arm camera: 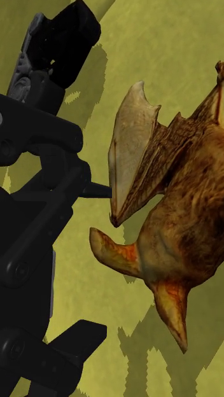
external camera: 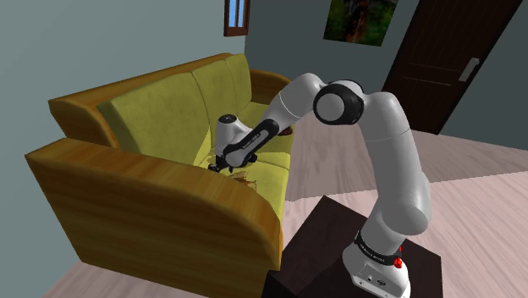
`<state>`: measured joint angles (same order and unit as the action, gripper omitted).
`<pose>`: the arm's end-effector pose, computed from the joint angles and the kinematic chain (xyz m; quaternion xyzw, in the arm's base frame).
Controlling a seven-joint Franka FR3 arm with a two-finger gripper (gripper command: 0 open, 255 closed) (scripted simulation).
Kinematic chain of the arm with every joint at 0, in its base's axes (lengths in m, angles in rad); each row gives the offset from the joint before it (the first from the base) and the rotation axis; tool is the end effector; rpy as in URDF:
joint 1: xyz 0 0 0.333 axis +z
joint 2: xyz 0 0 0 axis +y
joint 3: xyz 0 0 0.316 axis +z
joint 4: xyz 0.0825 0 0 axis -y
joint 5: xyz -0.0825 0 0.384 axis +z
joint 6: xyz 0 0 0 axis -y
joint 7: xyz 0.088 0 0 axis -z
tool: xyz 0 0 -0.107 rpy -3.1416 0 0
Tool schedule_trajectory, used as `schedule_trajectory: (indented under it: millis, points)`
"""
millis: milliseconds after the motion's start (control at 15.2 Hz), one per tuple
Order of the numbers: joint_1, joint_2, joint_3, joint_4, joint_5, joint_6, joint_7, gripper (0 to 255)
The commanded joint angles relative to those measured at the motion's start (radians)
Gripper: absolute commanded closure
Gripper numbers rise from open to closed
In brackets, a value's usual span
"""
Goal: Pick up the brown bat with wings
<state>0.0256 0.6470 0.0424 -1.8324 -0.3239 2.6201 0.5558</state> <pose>0.6569 0.0501 0.1895 0.9880 -0.1133 0.0914 0.0522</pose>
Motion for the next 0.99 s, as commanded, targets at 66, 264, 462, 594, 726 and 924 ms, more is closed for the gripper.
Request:
schedule_trajectory:
  millis: [66, 264, 462, 594, 726, 924]
  points:
    - [0.005, 0.035, -0.008, 0.013, -0.007, 0.023, 0.01, 0]
    - [0.011, 0.075, -0.016, 0.025, -0.015, 0.051, 0.02, 0]
    - [0.011, 0.076, -0.016, 0.025, -0.015, 0.052, 0.02, 255]
    - [0.012, 0.076, -0.017, 0.024, -0.015, 0.052, 0.021, 255]
    - [0.012, 0.075, -0.017, 0.024, -0.015, 0.052, 0.021, 255]
    - [0.012, 0.075, -0.017, 0.024, -0.015, 0.053, 0.021, 255]
